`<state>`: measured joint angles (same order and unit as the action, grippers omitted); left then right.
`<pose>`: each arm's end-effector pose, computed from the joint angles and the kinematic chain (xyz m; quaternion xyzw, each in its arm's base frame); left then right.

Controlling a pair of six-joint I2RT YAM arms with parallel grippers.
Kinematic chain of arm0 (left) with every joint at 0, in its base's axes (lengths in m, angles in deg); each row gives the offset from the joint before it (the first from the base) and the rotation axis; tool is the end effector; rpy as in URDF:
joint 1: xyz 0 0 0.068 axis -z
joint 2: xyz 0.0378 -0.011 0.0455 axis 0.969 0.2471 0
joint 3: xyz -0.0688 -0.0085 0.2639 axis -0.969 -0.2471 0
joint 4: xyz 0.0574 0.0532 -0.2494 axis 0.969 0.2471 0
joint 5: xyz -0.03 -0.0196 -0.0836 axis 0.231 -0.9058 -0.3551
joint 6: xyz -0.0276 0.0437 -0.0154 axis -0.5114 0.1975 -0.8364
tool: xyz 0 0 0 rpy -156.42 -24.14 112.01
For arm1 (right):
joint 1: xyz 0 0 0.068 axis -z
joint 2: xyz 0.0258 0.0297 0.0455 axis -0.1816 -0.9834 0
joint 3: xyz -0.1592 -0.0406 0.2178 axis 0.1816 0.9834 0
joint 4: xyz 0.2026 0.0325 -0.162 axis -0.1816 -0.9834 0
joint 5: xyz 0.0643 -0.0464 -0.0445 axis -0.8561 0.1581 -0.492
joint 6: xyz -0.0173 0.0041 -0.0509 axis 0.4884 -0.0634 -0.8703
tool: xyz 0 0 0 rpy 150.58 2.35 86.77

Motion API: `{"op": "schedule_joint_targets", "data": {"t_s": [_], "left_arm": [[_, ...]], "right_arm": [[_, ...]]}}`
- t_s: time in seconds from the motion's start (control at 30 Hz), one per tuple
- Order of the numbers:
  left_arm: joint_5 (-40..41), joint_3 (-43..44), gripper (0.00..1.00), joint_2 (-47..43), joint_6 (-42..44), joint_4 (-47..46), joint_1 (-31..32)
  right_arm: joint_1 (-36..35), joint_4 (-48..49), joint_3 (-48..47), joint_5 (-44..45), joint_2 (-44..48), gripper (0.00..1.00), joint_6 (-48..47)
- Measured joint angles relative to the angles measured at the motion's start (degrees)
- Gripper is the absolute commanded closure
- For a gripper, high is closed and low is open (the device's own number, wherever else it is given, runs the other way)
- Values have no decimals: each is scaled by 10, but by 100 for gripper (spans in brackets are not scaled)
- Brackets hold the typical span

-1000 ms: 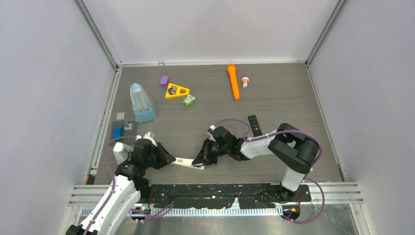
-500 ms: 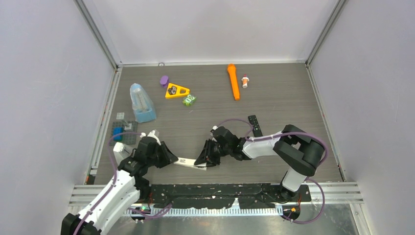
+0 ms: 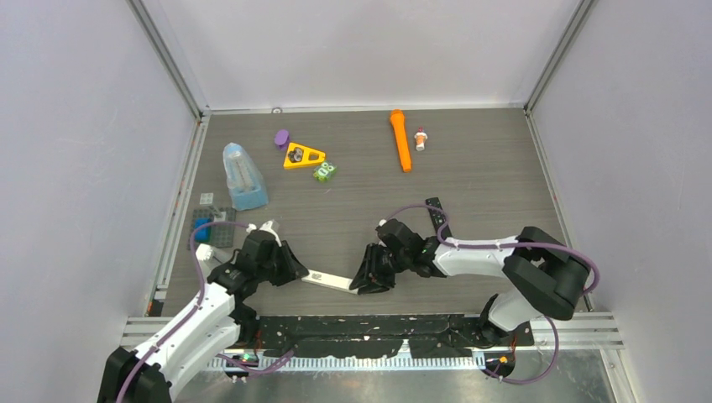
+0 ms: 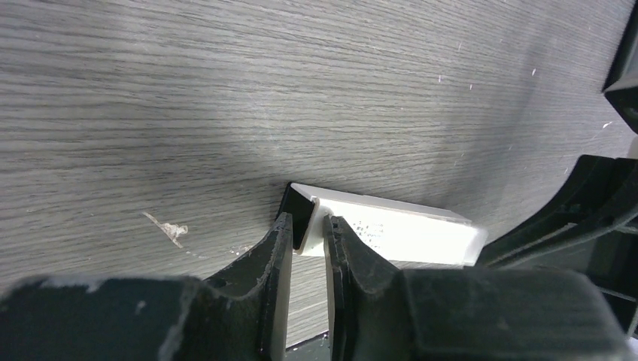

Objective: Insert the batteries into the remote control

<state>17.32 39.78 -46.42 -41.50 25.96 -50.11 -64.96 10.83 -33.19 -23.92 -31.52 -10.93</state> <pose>0.1225 -0.0650 0.1509 -0.1668 0.9238 -0.2646 0.2209 0.1478 0.2332 0.1419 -0.0576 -0.9124 -0.4045 0.0249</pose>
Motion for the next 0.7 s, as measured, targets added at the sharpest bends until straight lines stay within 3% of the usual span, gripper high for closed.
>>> {"op": "schedule_joint_targets", "data": {"t_s": [0.37, 0.7], "left_arm": [[8, 0, 79, 0, 0, 0, 7], [13, 0, 80, -5, -2, 2, 9]], "right_arm": [[6, -80, 7, 25, 55, 61, -45], [6, -90, 7, 76, 48, 81, -75]]}}
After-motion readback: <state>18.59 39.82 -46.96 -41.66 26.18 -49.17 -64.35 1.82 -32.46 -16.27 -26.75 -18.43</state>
